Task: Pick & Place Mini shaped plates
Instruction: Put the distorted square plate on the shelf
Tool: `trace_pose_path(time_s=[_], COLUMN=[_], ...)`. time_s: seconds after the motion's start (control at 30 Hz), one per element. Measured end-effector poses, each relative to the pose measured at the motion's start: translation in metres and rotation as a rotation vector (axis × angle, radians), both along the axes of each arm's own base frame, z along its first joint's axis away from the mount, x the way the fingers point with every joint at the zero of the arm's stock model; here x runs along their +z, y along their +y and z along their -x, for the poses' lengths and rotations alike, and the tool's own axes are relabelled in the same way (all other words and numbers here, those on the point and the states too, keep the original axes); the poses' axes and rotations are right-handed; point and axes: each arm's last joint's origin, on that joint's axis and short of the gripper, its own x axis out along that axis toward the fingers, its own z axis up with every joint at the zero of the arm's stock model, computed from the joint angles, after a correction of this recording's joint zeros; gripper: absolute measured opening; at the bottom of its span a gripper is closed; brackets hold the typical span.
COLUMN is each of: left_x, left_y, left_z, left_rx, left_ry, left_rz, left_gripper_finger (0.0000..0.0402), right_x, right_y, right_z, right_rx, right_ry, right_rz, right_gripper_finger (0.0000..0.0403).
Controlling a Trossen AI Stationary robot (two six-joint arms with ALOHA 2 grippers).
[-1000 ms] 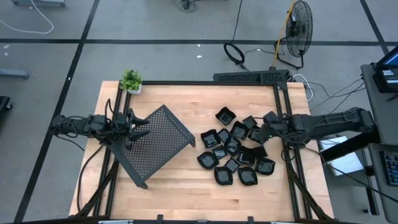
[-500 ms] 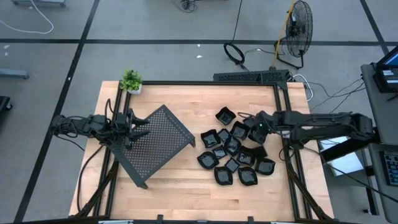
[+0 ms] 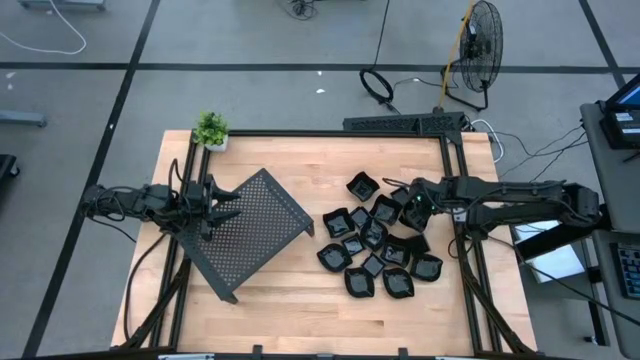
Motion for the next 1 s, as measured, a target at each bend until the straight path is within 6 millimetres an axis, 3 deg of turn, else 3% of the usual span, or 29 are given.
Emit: trace_pose_path(time_s=[0.47, 0.7, 1.0], left_x=[0.000, 0.000, 0.000], left_y=[0.000, 0.000, 0.000], left_z=[0.000, 0.000, 0.000], left_rx=[0.000, 0.000, 0.000], left_ry=[-0.001, 0.000, 0.000], left_rz=[0.000, 0.000, 0.000], left_gripper_finger=[0.0228, 0.0228, 0.0228], right_x=[0.000, 0.005, 0.041], right_y=[0.001, 0.001, 0.002], right_z=[-0.001, -0.003, -0.003], right_rx=[0.032, 0.060, 0.076], right_ry=[-0.013, -0.056, -0.243], right_rz=[-0.023, -0.023, 0.041], right_gripper_finger=[0.0007, 0.0002, 0.0000])
